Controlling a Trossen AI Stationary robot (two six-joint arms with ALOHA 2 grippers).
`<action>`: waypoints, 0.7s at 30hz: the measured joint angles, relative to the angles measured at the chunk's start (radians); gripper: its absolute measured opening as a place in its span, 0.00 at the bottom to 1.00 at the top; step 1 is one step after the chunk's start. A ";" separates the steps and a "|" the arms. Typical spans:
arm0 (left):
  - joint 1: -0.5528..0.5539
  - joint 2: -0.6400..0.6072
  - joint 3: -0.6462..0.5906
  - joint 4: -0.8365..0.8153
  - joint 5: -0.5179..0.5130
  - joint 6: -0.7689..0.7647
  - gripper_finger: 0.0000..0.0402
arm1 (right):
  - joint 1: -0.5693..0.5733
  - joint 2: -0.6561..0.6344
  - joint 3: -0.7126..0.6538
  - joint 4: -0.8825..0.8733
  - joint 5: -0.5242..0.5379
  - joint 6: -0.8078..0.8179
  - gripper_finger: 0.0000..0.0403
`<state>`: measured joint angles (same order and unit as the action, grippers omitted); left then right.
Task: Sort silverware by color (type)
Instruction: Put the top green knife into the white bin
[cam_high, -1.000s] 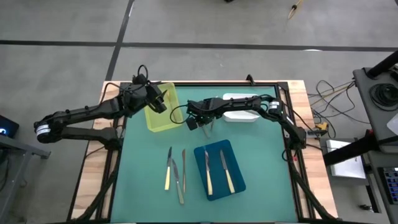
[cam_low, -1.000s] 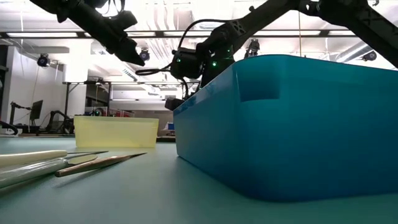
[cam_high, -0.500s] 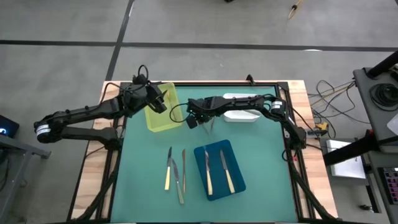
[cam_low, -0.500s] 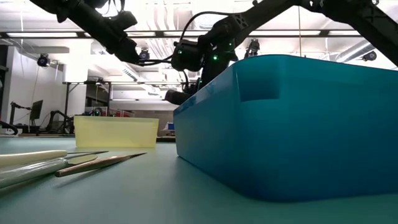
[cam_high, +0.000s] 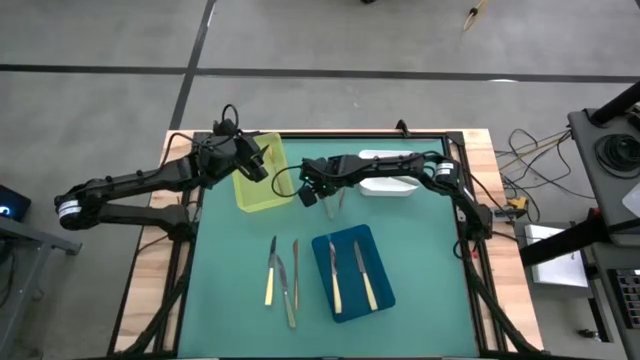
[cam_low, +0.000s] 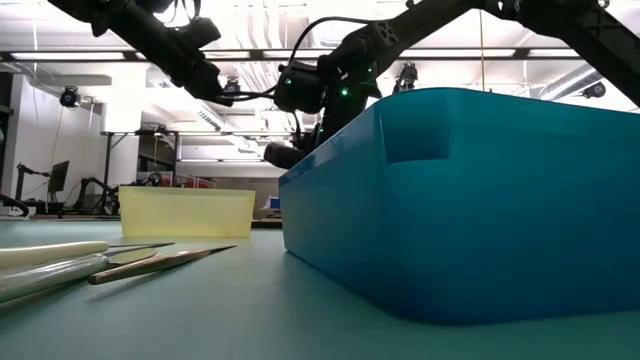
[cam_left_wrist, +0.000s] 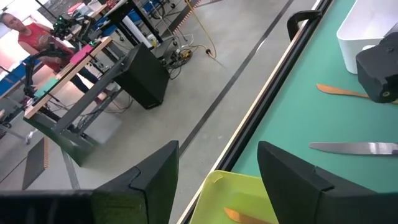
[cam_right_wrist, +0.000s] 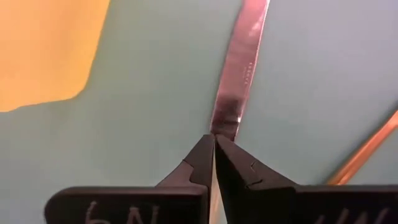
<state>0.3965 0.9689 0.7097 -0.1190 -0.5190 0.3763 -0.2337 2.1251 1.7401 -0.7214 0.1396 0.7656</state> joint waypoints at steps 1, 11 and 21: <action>0.000 0.000 0.000 0.000 0.000 0.000 0.50 | 0.000 0.003 0.000 -0.001 -0.001 0.000 0.03; 0.000 0.000 0.000 0.000 -0.004 0.000 0.50 | 0.000 0.006 0.000 0.000 -0.007 -0.005 0.23; 0.001 0.000 0.000 0.004 -0.004 0.000 0.50 | 0.000 0.006 0.000 0.001 -0.007 -0.003 0.35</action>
<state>0.3973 0.9688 0.7094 -0.1150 -0.5232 0.3763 -0.2337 2.1307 1.7405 -0.7204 0.1322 0.7624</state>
